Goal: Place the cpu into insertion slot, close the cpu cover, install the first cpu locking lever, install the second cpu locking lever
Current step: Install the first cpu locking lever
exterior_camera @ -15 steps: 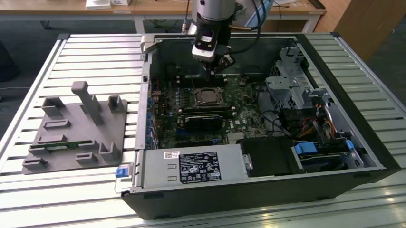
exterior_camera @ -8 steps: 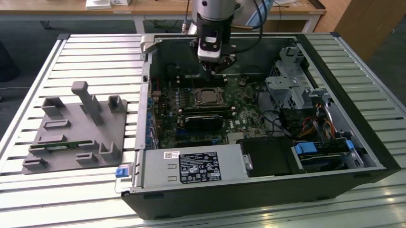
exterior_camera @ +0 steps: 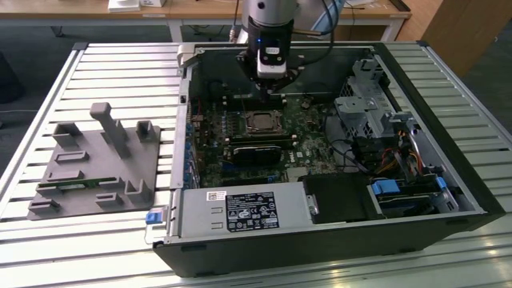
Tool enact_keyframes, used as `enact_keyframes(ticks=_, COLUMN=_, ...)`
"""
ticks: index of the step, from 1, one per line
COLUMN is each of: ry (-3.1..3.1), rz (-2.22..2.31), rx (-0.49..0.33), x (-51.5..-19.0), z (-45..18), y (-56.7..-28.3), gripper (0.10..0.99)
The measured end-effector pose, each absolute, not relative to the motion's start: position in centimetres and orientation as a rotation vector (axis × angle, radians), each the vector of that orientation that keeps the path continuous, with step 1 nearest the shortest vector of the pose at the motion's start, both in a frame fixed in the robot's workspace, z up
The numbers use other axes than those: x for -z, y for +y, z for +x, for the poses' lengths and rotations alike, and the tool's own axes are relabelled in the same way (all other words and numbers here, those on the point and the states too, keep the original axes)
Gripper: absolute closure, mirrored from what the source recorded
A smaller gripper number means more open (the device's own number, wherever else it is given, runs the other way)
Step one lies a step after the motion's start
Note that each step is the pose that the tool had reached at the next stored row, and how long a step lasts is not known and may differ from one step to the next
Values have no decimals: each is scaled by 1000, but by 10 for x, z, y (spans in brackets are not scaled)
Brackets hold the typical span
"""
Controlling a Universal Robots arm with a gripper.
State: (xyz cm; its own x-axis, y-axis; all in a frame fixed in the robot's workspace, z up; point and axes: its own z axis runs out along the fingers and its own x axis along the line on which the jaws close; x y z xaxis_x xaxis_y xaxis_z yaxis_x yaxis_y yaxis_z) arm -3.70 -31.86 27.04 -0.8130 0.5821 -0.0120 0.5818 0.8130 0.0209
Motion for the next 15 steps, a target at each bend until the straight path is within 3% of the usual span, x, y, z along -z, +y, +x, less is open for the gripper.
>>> enact_keyframes(ticks=15, ry=3079, rz=542, rx=-30, x=-270, z=-37, y=-319, gripper=969)
